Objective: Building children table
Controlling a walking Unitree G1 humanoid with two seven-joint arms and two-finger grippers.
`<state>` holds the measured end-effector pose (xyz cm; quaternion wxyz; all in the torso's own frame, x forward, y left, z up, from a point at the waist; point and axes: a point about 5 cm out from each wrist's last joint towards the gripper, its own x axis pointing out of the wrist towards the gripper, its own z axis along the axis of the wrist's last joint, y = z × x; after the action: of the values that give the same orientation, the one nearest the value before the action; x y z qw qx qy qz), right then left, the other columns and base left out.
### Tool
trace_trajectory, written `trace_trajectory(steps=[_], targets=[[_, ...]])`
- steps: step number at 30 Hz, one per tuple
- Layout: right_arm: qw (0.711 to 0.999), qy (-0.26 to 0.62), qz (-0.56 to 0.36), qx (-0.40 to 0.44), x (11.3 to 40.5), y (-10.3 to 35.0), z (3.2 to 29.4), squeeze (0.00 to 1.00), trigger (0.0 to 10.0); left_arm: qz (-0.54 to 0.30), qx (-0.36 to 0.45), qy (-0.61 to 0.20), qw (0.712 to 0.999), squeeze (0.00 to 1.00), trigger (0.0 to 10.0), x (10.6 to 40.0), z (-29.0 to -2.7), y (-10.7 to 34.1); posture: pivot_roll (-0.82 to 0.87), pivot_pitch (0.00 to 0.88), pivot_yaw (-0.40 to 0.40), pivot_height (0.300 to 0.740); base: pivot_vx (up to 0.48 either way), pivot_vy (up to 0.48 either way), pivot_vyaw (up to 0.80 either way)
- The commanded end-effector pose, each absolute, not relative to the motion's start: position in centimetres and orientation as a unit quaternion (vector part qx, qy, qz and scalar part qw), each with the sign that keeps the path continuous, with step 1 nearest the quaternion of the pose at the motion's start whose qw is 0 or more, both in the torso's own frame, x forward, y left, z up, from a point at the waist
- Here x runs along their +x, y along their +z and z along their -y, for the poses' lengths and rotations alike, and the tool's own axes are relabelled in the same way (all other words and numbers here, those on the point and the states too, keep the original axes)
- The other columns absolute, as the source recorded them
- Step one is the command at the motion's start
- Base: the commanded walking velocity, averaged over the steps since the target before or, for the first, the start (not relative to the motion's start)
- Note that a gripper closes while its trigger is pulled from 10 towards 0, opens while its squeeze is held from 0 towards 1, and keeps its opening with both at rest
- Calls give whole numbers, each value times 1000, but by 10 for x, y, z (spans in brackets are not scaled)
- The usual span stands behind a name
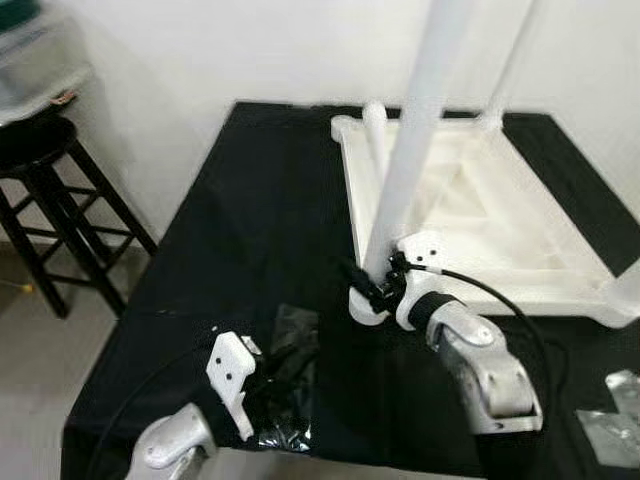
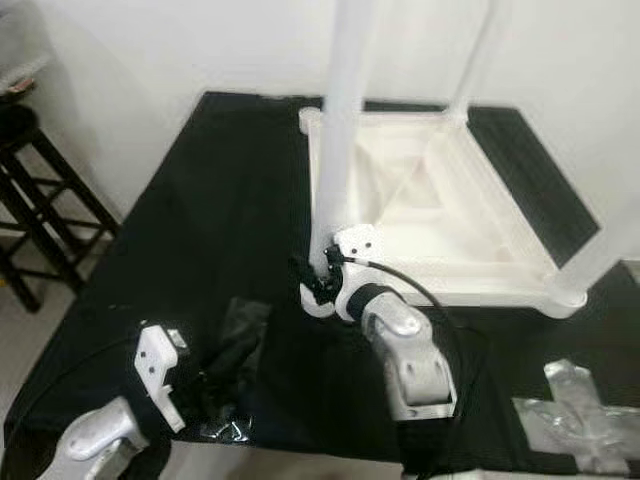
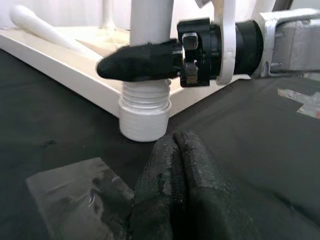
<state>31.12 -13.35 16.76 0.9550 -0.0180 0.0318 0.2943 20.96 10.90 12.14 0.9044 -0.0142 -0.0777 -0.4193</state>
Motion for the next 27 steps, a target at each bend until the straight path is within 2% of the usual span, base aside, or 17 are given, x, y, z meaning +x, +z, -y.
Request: trace_trajectory(steps=[1, 3, 6, 7, 10, 11, 12, 22, 24, 27], targets=[[931, 365, 11, -17, 315, 191, 133, 0, 10000, 72, -11, -422, 904, 0, 10000, 208, -109, 117, -5, 123, 0, 740, 0, 0, 0], [923, 383, 15, -20, 316, 194, 136, 0, 10000, 71, -11, -423, 903, 0, 10000, 208, -109, 117, -5, 123, 1, 740, 0, 0, 0], [887, 457, 14, -61, 320, 198, 150, 0, 10000, 71, -10, -423, 903, 0, 10000, 209, -108, 117, 1, 120, -3, 740, 0, 0, 0], [887, 457, 14, -61, 320, 198, 150, 0, 10000, 71, -10, -423, 903, 0, 10000, 209, -108, 117, 1, 120, -3, 740, 0, 0, 0], [862, 501, 3, -79, 321, 197, 158, 0, 10000, 72, -10, -422, 903, 0, 10000, 209, -107, 117, 1, 123, -2, 740, 0, 0, 0], [856, 511, -2, -79, 325, 198, 162, 0, 9451, 73, -10, -422, 904, 0, 10000, 209, -107, 117, 5, 124, -4, 740, 0, 0, 0], [854, 516, -3, -69, 330, 200, 165, 0, 0, 74, -10, -421, 904, 0, 10000, 209, -107, 118, 9, 126, -7, 740, 0, 0, 0], [855, 514, -5, -62, 343, 205, 177, 0, 0, 77, -10, -420, 904, 0, 10000, 208, -106, 119, 13, 134, -9, 740, 0, 0, 0], [879, 470, -18, -76, 342, 195, 183, 0, 0, 78, -10, -420, 904, 0, 10000, 207, -106, 120, 7, 144, -17, 740, 0, 0, 0], [888, 451, -25, -82, 342, 190, 185, 0, 0, 79, -10, -420, 904, 0, 10000, 207, -106, 121, 5, 145, -19, 740, 0, 0, 0]])
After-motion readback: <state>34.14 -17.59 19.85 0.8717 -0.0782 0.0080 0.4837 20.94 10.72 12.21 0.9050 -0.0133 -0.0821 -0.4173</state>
